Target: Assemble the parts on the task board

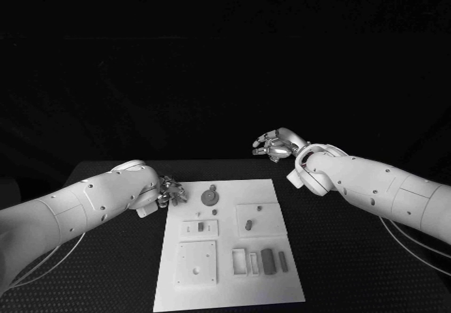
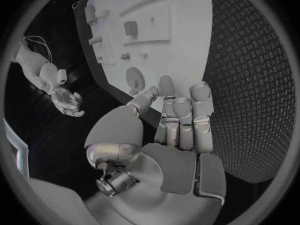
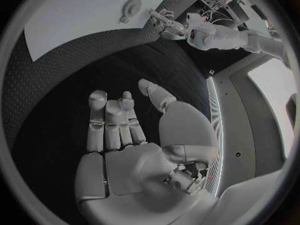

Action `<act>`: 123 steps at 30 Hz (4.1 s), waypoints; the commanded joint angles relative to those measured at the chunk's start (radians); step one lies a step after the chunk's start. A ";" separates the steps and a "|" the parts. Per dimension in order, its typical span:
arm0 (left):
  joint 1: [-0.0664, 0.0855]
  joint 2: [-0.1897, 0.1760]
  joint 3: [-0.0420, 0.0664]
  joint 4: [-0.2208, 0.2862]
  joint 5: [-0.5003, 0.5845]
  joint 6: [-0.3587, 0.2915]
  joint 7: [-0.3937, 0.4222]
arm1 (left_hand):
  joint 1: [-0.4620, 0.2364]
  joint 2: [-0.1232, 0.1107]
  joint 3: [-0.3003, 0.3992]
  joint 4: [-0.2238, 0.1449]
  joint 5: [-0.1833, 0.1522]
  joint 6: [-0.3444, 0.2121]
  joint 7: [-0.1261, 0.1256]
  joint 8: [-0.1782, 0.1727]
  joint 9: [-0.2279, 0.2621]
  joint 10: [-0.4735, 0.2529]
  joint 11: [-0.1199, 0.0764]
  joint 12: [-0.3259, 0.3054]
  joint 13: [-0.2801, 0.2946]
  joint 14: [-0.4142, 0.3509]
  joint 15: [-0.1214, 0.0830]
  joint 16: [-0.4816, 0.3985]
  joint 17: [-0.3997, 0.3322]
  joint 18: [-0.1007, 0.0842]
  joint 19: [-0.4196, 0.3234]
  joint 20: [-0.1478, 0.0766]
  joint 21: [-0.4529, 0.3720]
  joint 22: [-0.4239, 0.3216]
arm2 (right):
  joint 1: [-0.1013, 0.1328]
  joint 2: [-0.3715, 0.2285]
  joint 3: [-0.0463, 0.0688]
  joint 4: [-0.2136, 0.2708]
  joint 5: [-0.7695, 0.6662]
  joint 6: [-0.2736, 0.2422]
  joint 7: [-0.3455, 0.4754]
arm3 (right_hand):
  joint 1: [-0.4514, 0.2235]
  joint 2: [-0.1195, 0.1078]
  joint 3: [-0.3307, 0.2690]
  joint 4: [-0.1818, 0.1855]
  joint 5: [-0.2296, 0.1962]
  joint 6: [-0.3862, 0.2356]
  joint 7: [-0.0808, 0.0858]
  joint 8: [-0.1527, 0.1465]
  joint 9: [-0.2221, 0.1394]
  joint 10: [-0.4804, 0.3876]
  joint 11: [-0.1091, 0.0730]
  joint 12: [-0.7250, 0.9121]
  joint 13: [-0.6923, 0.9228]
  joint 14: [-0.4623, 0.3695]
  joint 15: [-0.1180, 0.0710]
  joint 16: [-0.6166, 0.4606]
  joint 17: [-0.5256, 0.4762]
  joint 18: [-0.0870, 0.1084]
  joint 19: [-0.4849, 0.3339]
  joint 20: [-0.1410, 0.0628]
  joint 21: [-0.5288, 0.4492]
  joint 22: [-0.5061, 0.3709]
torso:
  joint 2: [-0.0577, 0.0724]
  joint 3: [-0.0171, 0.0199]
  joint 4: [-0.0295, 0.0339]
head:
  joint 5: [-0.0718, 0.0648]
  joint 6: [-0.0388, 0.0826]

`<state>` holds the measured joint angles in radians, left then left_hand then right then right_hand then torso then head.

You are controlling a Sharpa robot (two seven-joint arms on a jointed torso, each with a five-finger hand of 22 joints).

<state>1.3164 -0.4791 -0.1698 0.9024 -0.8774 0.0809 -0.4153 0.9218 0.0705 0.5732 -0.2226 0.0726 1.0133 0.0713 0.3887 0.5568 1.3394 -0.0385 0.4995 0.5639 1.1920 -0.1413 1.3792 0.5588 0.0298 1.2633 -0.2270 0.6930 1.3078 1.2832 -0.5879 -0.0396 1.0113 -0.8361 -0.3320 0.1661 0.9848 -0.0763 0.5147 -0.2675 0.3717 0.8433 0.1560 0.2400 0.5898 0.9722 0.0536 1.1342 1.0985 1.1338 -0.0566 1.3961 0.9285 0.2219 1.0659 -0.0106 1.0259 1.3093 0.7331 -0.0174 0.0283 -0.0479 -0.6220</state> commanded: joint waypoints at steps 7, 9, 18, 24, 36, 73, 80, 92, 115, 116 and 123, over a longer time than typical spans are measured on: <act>0.027 -0.101 0.003 0.180 0.058 -0.077 -0.023 | -0.005 0.003 0.002 -0.002 0.007 0.039 -0.003 0.010 -0.001 0.017 -0.002 0.007 -0.002 0.006 -0.007 0.008 0.002 0.055 0.004 -0.006 0.008 0.021 | -0.003 0.006 0.000 -0.033 -0.013 0.019 0.007 | -0.005 0.003 -0.002 0.001 0.005 -0.001 0.007 -0.006 -0.002 -0.007 -0.003 0.007 -0.002 -0.009 -0.001 0.003 -0.002 0.040 0.000 -0.003 -0.005 0.014 | -0.001 -0.0001 0.0044 | 0.004 -0.001; 0.032 -0.133 0.003 0.232 0.058 -0.088 -0.031 | -0.006 0.001 0.002 -0.002 0.007 0.041 -0.004 0.011 -0.002 0.019 -0.003 0.007 -0.002 0.007 -0.008 0.008 0.002 0.055 0.005 -0.007 0.009 0.021 | -0.003 0.007 0.000 -0.033 -0.014 0.022 0.007 | -0.005 0.003 -0.002 0.001 0.005 -0.001 0.007 -0.006 -0.002 -0.007 -0.003 0.007 -0.002 -0.009 -0.001 0.003 -0.002 0.040 0.000 -0.003 -0.005 0.014 | -0.002 0.0005 0.0063 | 0.003 -0.001; 0.035 -0.219 -0.001 0.393 0.053 -0.137 -0.054 | -0.006 -0.004 0.005 -0.003 0.010 0.049 -0.008 0.015 -0.004 0.030 -0.007 0.008 -0.004 0.015 -0.012 0.011 0.003 0.055 0.013 -0.011 0.014 0.021 | -0.005 0.010 0.000 -0.049 -0.016 0.029 0.010 | -0.008 0.001 0.000 0.004 0.005 -0.003 0.008 -0.008 -0.003 -0.019 -0.001 0.001 -0.011 -0.021 0.001 -0.006 -0.009 0.040 -0.014 0.001 -0.013 0.012 | -0.003 0.0009 0.0103 | 0.002 -0.001; 0.031 -0.246 -0.012 0.453 0.032 -0.148 -0.069 | -0.007 -0.006 0.005 -0.003 0.011 0.050 -0.009 0.016 -0.006 0.034 -0.008 0.009 -0.005 0.019 -0.013 0.012 0.003 0.055 0.016 -0.012 0.016 0.021 | -0.005 0.010 0.000 -0.058 -0.012 0.035 0.015 | -0.012 -0.001 0.009 0.006 0.005 -0.009 0.012 -0.011 -0.003 -0.039 0.002 -0.063 -0.087 -0.059 0.005 -0.073 -0.051 0.040 -0.065 0.029 -0.062 -0.003 | -0.002 -0.0011 0.0094 | 0.001 -0.005; 0.031 -0.257 -0.069 0.510 0.002 -0.137 -0.112 | -0.004 -0.008 0.010 -0.006 0.011 0.048 -0.010 0.013 -0.013 0.045 -0.010 0.010 -0.005 0.031 -0.015 0.014 0.004 0.054 0.026 -0.016 0.023 0.020 | -0.006 0.013 -0.001 -0.063 0.007 0.039 0.023 | -0.010 0.003 0.017 0.002 0.004 -0.034 0.036 -0.009 0.000 -0.113 0.032 -0.245 -0.353 -0.159 0.043 -0.332 -0.194 0.030 -0.211 0.117 -0.245 -0.082 | -0.001 0.0009 0.0075 | 0.003 -0.011; -0.012 -0.207 -0.069 0.472 -0.169 -0.169 -0.116 | -0.024 -0.011 0.002 0.009 0.003 0.067 -0.016 0.022 -0.018 0.060 -0.015 0.016 -0.004 0.045 -0.020 0.017 0.006 0.049 0.037 -0.017 0.031 0.020 | -0.008 0.007 -0.001 -0.050 0.052 0.049 0.036 | 0.000 0.008 0.018 0.002 0.004 -0.056 0.052 0.007 -0.013 -0.131 0.089 -0.495 -0.754 -0.244 0.151 -0.729 -0.383 0.017 -0.385 0.203 -0.456 -0.164 | -0.001 0.0022 0.0059 | -0.006 -0.018; -0.012 -0.201 -0.069 0.469 -0.169 -0.165 -0.117 | -0.027 -0.012 0.001 0.012 0.001 0.069 -0.017 0.022 -0.019 0.061 -0.015 0.017 -0.003 0.046 -0.020 0.017 0.006 0.048 0.038 -0.017 0.032 0.020 | -0.008 0.006 -0.001 -0.045 0.052 0.048 0.036 | 0.000 0.008 0.017 0.002 0.005 -0.056 0.052 0.007 -0.014 -0.130 0.089 -0.495 -0.759 -0.243 0.152 -0.733 -0.383 0.018 -0.386 0.205 -0.458 -0.164 | -0.001 0.0019 0.0055 | -0.004 -0.019; -0.013 -0.196 -0.069 0.466 -0.169 -0.150 -0.117 | -0.031 -0.012 0.000 0.016 0.000 0.073 -0.018 0.024 -0.020 0.063 -0.016 0.018 -0.002 0.047 -0.021 0.019 0.008 0.047 0.039 -0.017 0.034 0.021 | -0.009 0.002 -0.001 -0.042 0.052 0.046 0.034 | 0.001 0.010 0.017 0.003 0.005 -0.055 0.052 0.008 -0.015 -0.128 0.089 -0.495 -0.765 -0.243 0.152 -0.738 -0.383 0.018 -0.387 0.206 -0.461 -0.165 | -0.002 0.0023 0.0064 | -0.029 -0.023; -0.018 -0.193 -0.069 0.462 -0.172 -0.140 -0.119 | -0.041 -0.008 -0.003 0.026 0.000 0.081 -0.021 0.027 -0.022 0.070 -0.020 0.024 0.001 0.053 -0.024 0.025 0.012 0.045 0.044 -0.019 0.042 0.022 | -0.009 0.002 -0.001 -0.038 0.052 0.049 0.033 | 0.003 0.012 0.016 0.003 0.005 -0.054 0.052 0.009 -0.016 -0.127 0.089 -0.495 -0.771 -0.241 0.152 -0.741 -0.382 0.019 -0.387 0.207 -0.463 -0.165 | -0.001 0.0019 0.0055 | -0.032 -0.022; -0.018 -0.193 -0.069 0.461 -0.173 -0.141 -0.119 | -0.042 -0.008 -0.004 0.027 0.000 0.082 -0.022 0.028 -0.022 0.071 -0.020 0.024 0.001 0.053 -0.025 0.025 0.013 0.045 0.045 -0.019 0.043 0.022 | -0.009 0.002 -0.001 -0.039 0.052 0.049 0.033 | 0.003 0.012 0.016 0.003 0.005 -0.054 0.052 0.009 -0.016 -0.127 0.089 -0.495 -0.771 -0.241 0.152 -0.742 -0.382 0.019 -0.387 0.207 -0.463 -0.165 | -0.002 0.0022 0.0052 | -0.031 -0.024; -0.022 -0.190 -0.069 0.455 -0.176 -0.141 -0.119 | -0.042 -0.007 -0.004 0.027 0.001 0.083 -0.022 0.029 -0.023 0.072 -0.021 0.025 0.002 0.054 -0.025 0.026 0.013 0.045 0.045 -0.019 0.045 0.022 | -0.009 0.003 -0.001 -0.037 0.052 0.055 0.029 | 0.001 0.013 0.015 0.005 0.004 -0.054 0.052 0.009 -0.016 -0.126 0.089 -0.494 -0.774 -0.240 0.153 -0.743 -0.382 0.020 -0.386 0.208 -0.464 -0.165 | 0.000 0.0034 0.0047 | -0.024 -0.011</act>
<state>1.2981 -0.6722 -0.2381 1.3584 -1.0444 -0.0726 -0.5358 0.8823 0.0534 0.5703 -0.2030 0.0724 1.0742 0.0532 0.4140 0.5335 1.4044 -0.0626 0.5188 0.5642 1.2426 -0.1664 1.3987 0.5710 0.0237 1.3044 -0.2424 0.7317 1.3073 1.2743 -0.5848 -0.0406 0.9715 -0.7860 -0.2911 0.1892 0.9822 -0.0657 0.5354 -0.2634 0.3717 0.7923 0.2017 0.2430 0.5742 0.8401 0.1429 0.6426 0.3253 0.8865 0.0977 0.6563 0.5469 0.2387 0.6803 0.1926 0.5651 1.1452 0.7315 -0.0151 0.0337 -0.0739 -0.6399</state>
